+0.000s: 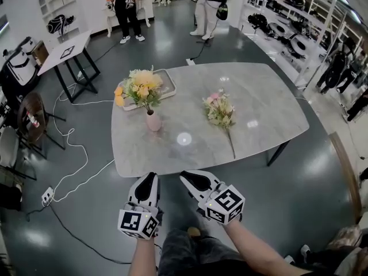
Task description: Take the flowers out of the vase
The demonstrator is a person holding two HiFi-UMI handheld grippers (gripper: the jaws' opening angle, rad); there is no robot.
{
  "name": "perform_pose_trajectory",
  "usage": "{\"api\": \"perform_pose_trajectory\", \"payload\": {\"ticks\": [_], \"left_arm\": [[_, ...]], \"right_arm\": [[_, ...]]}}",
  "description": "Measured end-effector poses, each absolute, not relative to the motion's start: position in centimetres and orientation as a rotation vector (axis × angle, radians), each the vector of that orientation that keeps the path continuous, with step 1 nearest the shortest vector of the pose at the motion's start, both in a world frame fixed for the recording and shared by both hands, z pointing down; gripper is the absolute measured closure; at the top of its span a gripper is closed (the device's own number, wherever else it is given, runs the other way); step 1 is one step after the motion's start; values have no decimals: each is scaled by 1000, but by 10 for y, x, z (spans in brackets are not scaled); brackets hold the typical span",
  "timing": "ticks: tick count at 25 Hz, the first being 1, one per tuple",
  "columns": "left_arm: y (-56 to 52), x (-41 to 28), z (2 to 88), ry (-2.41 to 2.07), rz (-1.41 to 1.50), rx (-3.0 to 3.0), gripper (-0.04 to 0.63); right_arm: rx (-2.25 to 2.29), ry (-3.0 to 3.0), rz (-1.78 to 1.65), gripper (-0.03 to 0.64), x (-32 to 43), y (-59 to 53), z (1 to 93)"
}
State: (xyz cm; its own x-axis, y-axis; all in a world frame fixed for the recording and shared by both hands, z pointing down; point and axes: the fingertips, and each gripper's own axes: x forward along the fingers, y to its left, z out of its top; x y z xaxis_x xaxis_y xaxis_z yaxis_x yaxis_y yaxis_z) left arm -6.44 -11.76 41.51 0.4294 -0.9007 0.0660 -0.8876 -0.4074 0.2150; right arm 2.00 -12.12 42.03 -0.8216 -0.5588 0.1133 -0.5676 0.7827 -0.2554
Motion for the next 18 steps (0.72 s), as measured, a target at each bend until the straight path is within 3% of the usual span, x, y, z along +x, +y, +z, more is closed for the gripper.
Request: {"api": "perform_pose_trajectory", "payload": {"ticks": [18], "left_arm": [[-199,-86,448,-1522,-80,2489,552]], "right_arm": [[922,-2939,322,577,-18,-193,445]]}}
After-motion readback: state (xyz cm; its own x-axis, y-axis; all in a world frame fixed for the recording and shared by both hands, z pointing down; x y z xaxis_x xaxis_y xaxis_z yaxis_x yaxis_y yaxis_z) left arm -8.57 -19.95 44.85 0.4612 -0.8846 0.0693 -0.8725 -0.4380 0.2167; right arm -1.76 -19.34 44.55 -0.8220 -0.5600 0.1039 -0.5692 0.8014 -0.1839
